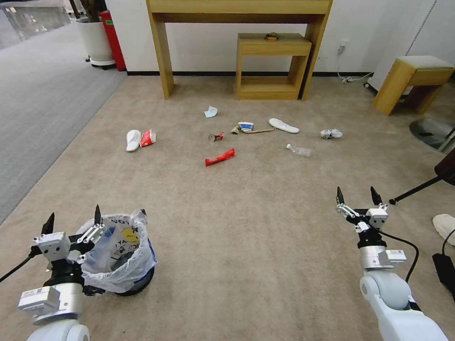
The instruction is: Pick up the trash bin and place the garbage on the floor into it.
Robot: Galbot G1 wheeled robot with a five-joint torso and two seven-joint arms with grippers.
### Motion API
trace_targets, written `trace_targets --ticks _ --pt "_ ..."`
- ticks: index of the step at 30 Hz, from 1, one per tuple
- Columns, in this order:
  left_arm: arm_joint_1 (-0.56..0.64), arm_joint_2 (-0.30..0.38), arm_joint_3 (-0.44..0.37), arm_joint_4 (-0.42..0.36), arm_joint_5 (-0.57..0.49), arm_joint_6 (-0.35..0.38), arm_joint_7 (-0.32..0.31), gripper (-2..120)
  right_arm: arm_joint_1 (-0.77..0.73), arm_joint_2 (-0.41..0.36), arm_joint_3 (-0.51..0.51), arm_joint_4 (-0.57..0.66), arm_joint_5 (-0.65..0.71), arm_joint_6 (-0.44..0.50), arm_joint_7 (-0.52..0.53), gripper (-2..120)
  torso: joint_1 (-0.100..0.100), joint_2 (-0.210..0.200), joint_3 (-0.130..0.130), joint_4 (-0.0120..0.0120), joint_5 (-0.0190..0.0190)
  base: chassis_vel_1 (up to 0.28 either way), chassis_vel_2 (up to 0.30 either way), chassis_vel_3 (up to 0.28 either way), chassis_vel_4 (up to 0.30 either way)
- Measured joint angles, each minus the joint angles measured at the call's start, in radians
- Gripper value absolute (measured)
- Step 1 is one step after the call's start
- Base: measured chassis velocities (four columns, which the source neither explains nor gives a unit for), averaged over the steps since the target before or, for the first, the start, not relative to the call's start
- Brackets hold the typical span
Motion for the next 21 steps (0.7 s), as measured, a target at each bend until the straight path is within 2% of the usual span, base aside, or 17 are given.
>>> trace_targets --ticks 14,21 --pt "0.004 -0.002 -0.002 -0.001 0.003 0.002 -0.002 100 -0.003 -0.001 0.0 -0.007 0.004 0.007 0.0 100 0.0 0.0 0.0 0.0 0.0 0.0 0.0 0.0 0.0" --pt "0.012 0.004 -0.008 -0.004 -0.014 0.046 -0.023 100 0.001 -0.001 -0.003 -0.014 0.005 0.012 -0.002 100 0.0 0.0 0.0 0.0 0.0 0.0 0.0 0.0 0.0"
